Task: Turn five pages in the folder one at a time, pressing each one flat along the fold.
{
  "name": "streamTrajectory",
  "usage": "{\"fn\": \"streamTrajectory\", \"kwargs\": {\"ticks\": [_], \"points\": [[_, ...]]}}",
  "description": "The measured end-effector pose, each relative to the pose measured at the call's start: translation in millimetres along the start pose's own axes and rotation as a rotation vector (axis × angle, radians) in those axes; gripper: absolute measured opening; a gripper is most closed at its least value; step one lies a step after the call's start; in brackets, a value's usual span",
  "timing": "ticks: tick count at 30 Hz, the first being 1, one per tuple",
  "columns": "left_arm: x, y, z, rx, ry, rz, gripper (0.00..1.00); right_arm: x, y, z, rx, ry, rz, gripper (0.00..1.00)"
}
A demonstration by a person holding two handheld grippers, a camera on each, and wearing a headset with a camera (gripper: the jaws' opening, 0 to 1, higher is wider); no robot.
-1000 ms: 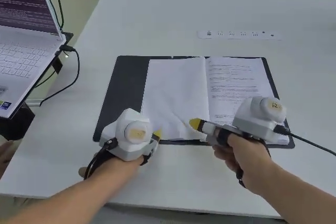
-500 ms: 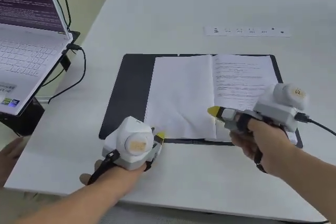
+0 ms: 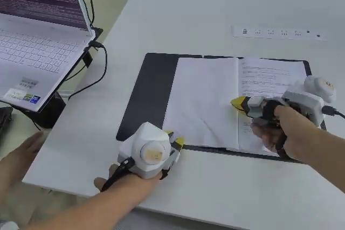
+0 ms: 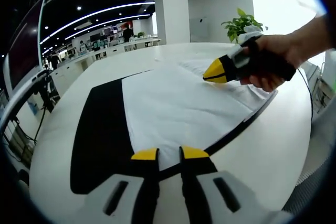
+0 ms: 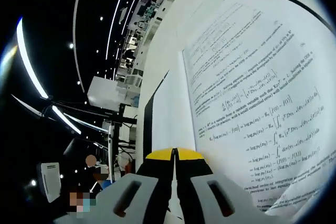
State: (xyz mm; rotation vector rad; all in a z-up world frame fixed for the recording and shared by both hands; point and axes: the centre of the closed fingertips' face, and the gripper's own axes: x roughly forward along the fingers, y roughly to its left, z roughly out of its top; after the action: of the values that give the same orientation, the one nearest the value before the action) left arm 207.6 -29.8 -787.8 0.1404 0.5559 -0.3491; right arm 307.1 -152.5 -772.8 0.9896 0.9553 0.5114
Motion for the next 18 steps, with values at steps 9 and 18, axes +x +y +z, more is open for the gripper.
{"fn": "streamTrajectory", "kwargs": {"ticks": [9,18], "points": [[1.4,1.1,-0.8,-0.005,-0.009,0.001,0.14,16.0,-4.8,22.9,0.086,-0.029,-0.002,0.00],[1.5,1.6,-0.9,-0.009,-0.017,0.002,0.14,28.3,-3.7,50.2,0.180,-0.099,0.025,0.00]]}}
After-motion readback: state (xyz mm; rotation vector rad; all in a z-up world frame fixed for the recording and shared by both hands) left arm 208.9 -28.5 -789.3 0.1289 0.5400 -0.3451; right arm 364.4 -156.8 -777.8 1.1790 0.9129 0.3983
